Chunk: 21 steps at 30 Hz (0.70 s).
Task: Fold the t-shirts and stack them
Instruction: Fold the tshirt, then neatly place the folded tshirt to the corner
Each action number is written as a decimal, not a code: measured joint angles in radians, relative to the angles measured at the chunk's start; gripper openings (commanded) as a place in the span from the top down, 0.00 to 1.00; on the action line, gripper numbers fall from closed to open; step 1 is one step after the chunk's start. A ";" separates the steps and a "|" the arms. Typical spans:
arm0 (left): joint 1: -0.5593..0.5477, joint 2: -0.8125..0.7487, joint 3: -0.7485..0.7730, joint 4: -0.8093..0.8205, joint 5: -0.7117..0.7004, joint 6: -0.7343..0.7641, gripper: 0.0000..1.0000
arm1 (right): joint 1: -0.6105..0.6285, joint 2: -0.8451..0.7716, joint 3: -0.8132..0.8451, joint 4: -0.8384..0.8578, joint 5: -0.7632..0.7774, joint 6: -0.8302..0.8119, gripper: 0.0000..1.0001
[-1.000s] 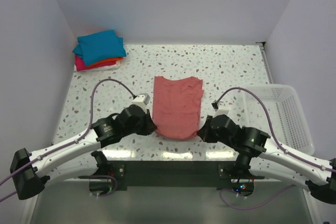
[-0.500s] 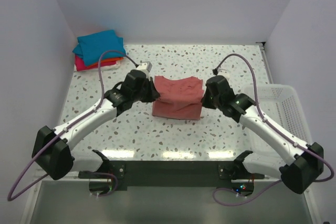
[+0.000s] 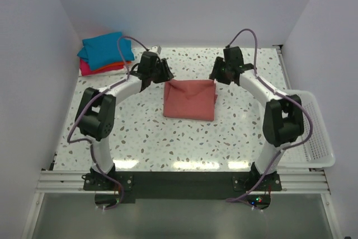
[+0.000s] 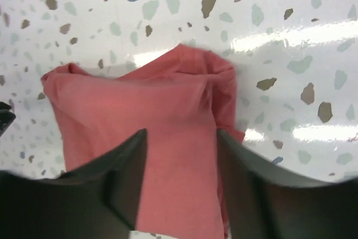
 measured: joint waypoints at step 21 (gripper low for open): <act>0.081 -0.001 -0.023 -0.108 0.123 0.123 0.09 | 0.058 -0.027 -0.186 -0.009 0.005 -0.071 0.55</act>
